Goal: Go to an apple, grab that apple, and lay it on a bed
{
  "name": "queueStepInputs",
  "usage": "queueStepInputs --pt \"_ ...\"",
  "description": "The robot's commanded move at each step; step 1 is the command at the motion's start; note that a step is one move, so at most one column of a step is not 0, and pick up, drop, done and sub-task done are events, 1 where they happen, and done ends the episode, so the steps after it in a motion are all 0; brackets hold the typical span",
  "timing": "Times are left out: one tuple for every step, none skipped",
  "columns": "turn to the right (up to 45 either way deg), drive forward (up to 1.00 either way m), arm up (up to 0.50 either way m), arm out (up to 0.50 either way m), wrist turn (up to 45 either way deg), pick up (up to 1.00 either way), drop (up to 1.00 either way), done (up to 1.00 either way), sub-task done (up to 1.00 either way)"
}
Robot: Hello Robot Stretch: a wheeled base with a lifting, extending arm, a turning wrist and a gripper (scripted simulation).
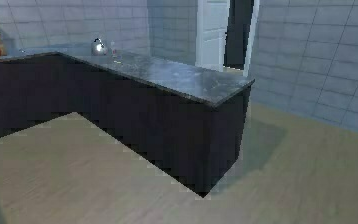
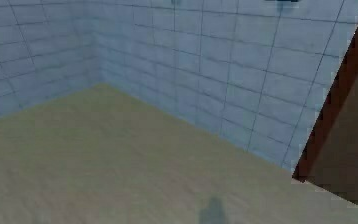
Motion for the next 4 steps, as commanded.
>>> queueStepInputs --pt "0.0 0.65 0.0 0.0 0.0 0.0 0.0 0.0 0.0" --pt "-45.0 0.0 0.0 0.0 0.0 0.0 0.0 0.0 0.0" --pt "-3.0 0.0 0.0 0.0 0.0 0.0 0.0 0.0 0.0" --pt "0.0 1.0 0.0 0.0 0.0 0.0 0.0 0.0 0.0"
